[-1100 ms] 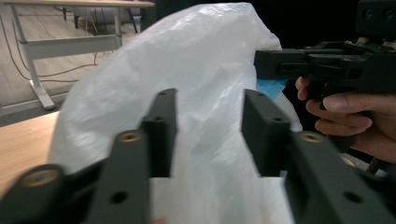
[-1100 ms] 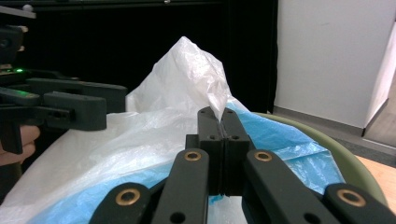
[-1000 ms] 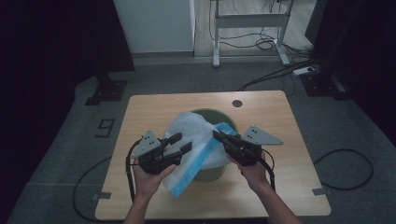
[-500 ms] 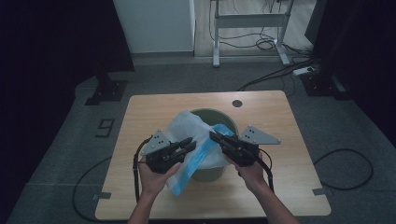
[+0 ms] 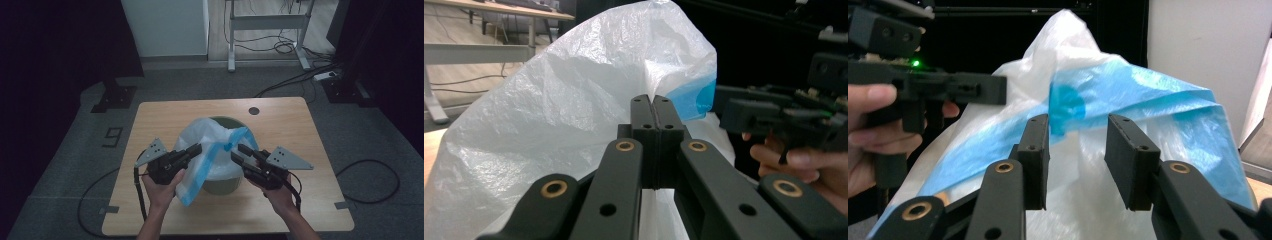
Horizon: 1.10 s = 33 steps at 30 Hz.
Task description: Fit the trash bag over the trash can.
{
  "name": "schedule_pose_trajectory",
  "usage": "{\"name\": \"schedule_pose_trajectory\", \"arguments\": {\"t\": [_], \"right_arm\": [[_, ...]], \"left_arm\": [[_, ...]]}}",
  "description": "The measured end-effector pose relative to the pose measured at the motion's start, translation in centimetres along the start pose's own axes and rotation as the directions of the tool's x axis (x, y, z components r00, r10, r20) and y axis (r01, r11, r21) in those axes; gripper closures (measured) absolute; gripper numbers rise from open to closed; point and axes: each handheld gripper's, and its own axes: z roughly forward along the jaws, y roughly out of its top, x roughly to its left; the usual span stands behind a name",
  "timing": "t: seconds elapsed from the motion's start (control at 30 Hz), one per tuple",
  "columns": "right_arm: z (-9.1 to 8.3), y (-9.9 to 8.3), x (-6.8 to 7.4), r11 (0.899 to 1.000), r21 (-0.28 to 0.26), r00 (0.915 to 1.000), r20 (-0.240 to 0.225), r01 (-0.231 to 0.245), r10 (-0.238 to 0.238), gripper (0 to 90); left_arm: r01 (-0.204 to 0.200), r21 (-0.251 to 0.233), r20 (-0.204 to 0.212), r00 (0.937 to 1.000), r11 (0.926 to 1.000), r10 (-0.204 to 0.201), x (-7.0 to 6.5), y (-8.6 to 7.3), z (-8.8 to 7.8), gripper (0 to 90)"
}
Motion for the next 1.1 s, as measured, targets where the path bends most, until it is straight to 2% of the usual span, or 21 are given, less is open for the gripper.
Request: {"name": "schedule_pose_trajectory", "arguments": {"t": [0.17,0.23,0.47,0.67,0.9,1.1], "right_arm": [[0.1,-0.6,0.9,1.0,0.02,0.9998,-0.004,0.021,-0.021,59.4],[0.4,-0.9,1.0,0.999,0.03,0.9995,0.009,0.03,-0.031,58.2],[1.4,-1.0,0.5,0.998,0.058,0.9967,0.079,0.013,-0.018,54.4],[1.8,-1.3,0.1,0.996,0.088,0.9944,0.105,-0.01,0.001,52.8],[1.8,-1.1,-0.1,0.996,0.09,0.9907,0.135,0.005,-0.017,48.8],[1.4,-0.7,-0.6,0.995,0.099,0.9854,0.167,0.015,-0.032,48.9]], "left_arm": [[0.007,-0.003,0.017,0.9998,1.0,-0.007,-0.1,0.2,0.2,89.9],[0.01,-0.005,0.02,0.9998,0.9999,-0.01,-0.1,0.2,0.2,89.9],[0.044,-0.025,0.044,0.9981,0.9987,-0.043,0.3,0.2,-0.2,90.0],[0.061,-0.038,0.055,0.9968,0.9974,-0.058,0.6,0.3,-0.5,89.9],[0.073,-0.046,0.07,0.9951,0.9963,-0.07,0.6,0.1,-0.6,89.9],[0.082,-0.081,0.074,0.9944,0.9933,-0.076,0.7,0.2,-1.3,89.9]]}}
